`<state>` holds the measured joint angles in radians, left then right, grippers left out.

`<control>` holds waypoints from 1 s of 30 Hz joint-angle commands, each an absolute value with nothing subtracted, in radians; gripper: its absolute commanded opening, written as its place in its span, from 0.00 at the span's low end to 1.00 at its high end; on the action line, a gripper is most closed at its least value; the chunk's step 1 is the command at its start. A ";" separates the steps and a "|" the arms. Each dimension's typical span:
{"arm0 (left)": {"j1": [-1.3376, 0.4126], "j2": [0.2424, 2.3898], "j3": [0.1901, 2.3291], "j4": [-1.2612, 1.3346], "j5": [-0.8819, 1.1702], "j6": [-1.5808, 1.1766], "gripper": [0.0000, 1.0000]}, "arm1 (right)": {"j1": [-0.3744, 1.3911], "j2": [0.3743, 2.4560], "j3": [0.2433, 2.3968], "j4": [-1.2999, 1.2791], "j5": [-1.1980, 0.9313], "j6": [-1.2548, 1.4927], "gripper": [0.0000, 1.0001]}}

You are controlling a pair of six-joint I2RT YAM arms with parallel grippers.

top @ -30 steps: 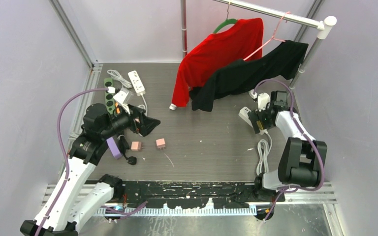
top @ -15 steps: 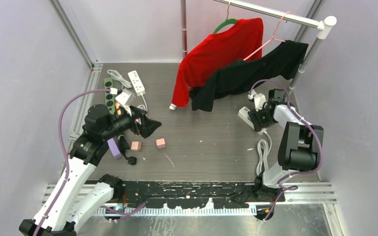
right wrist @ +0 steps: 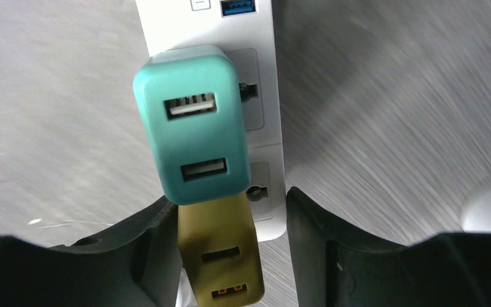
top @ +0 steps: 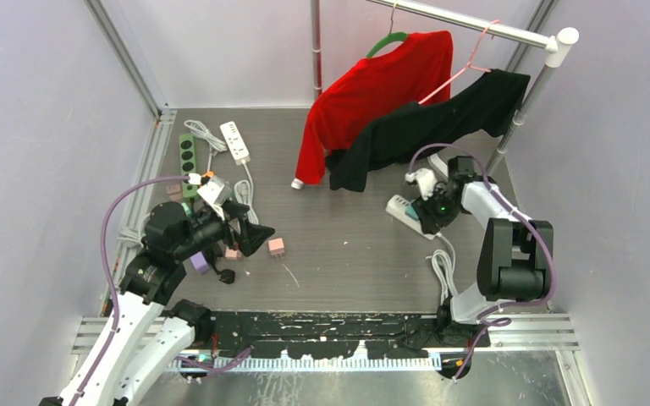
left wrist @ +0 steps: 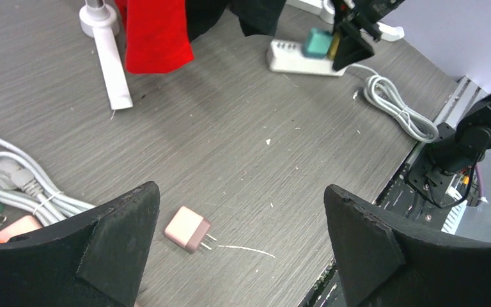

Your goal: Pull the plug off the socket

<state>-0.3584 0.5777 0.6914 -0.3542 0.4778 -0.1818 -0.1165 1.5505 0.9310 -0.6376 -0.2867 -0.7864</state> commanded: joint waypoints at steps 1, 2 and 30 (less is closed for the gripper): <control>-0.362 0.569 0.704 -0.270 0.549 -0.178 0.99 | 0.045 1.501 0.931 -0.779 -0.444 -0.896 0.15; -0.362 0.571 0.703 -0.263 0.561 -0.182 0.99 | 0.083 1.502 0.934 -0.792 -0.461 -0.907 0.14; -0.361 0.732 0.631 0.041 0.779 -0.418 0.99 | 0.503 1.298 0.968 -0.831 -0.462 -0.868 1.00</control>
